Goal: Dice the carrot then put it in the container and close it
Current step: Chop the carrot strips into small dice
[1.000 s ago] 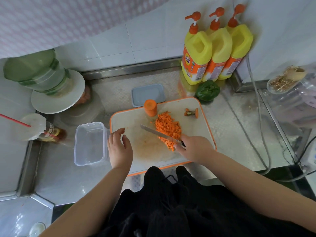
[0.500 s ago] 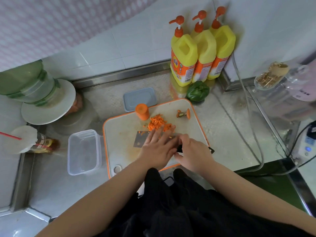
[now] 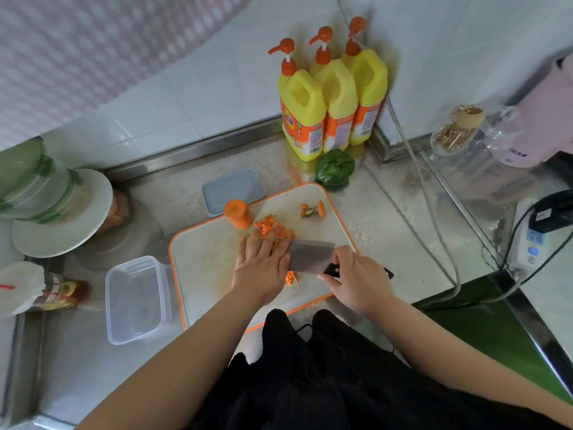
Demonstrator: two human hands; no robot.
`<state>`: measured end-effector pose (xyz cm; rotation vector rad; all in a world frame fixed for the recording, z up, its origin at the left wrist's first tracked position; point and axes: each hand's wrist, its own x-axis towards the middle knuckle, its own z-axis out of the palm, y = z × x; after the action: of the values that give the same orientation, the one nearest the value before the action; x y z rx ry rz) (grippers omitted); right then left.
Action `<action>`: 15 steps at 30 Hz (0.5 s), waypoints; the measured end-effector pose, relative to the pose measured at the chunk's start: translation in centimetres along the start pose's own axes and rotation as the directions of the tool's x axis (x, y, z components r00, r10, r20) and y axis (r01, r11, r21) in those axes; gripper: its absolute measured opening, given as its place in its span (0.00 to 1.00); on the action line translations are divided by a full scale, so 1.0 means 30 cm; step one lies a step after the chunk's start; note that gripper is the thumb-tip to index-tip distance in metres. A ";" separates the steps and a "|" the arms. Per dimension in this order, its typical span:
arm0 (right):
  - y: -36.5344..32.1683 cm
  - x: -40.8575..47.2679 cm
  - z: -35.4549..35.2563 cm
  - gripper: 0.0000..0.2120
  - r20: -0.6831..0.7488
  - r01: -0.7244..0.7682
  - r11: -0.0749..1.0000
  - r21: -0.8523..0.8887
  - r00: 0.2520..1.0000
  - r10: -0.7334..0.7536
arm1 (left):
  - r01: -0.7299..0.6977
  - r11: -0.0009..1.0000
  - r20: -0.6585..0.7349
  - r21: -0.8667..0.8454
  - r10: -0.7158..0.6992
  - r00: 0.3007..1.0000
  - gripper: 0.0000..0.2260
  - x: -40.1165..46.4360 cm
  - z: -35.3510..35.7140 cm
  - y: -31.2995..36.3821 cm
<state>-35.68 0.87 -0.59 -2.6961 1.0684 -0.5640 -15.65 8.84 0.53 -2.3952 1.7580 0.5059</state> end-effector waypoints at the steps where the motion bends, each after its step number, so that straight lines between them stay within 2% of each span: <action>1: 0.011 -0.006 -0.004 0.27 -0.003 -0.007 1.000 0.005 1.000 0.007 | 0.007 1.000 -0.003 0.002 -0.007 1.000 0.29 0.003 0.001 -0.005; 8: 0.088 -0.056 -0.021 0.26 -0.049 -0.088 0.995 0.041 0.995 0.090 | 0.121 0.992 0.015 -0.048 -0.120 0.993 0.25 0.029 0.006 -0.056; 11: 0.114 -0.064 -0.029 0.27 -0.064 -0.135 0.989 0.068 0.988 0.139 | 0.169 0.960 -0.005 -0.224 -0.174 0.985 0.24 0.031 0.008 -0.078; 15: 0.107 -0.052 -0.036 0.26 -0.013 -0.199 0.973 0.118 0.979 0.202 | 0.104 0.855 -0.159 -0.509 -0.211 0.964 0.18 0.030 -0.009 -0.080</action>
<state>-39.15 -0.40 -1.04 -2.4514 1.2543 -0.6041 -13.10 8.69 0.25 -3.0182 1.6356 0.7938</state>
